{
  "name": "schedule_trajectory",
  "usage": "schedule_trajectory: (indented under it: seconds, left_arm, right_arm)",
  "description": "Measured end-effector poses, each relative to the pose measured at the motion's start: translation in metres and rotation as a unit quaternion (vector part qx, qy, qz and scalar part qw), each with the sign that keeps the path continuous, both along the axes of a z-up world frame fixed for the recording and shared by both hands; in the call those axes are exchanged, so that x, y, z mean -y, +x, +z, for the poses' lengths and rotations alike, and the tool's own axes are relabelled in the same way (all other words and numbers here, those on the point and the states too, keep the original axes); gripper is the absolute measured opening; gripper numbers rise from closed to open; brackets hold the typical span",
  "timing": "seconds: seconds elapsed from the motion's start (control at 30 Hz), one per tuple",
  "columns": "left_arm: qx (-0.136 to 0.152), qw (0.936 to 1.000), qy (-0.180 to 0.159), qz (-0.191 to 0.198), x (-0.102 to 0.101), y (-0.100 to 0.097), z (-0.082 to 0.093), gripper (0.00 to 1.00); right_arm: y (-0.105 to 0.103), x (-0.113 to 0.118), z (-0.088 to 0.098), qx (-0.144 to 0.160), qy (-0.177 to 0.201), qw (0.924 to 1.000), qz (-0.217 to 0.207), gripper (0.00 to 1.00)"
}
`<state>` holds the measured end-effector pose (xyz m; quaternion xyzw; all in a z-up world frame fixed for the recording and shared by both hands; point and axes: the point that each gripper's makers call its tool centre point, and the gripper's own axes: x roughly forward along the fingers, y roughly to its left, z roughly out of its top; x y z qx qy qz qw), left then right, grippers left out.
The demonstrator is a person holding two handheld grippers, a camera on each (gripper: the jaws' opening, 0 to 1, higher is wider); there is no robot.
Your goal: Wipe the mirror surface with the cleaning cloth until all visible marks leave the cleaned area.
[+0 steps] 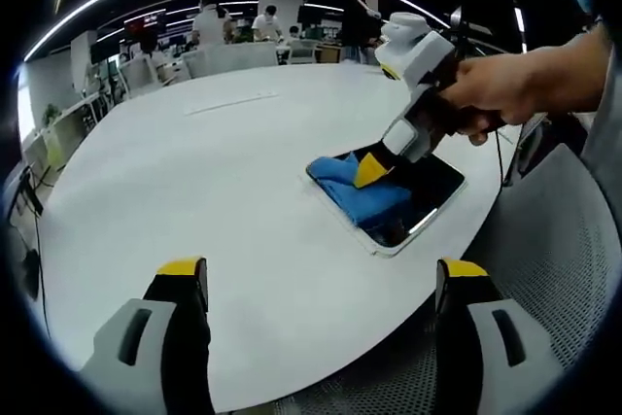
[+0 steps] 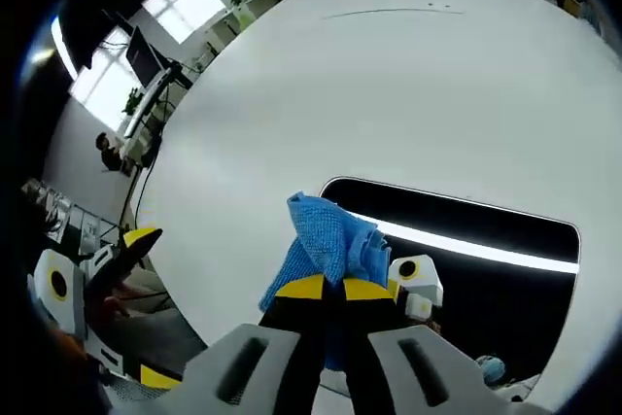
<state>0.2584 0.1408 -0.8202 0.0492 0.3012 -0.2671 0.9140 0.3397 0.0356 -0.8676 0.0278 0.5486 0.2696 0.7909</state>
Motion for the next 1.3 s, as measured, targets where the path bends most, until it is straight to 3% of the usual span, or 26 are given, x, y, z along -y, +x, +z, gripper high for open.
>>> schedule_trajectory:
  seconds: [0.63, 0.97, 1.3]
  left_arm:
    - [-0.004, 1.0000, -0.001, -0.002, -0.001, 0.000, -0.003, 0.96]
    - [-0.005, 1.0000, 0.000, -0.002, -0.002, 0.001, -0.005, 0.95]
    - [-0.005, 1.0000, 0.001, 0.000, -0.002, 0.001, -0.003, 0.95]
  right_arm:
    - [0.046, -0.002, 0.002, 0.028, -0.023, 0.9993, 0.011, 0.00]
    - [0.048, -0.003, 0.001, 0.030, -0.027, 0.9989, 0.023, 0.00]
    - [0.050, 0.021, 0.002, 0.029, -0.033, 0.9989, 0.016, 0.00]
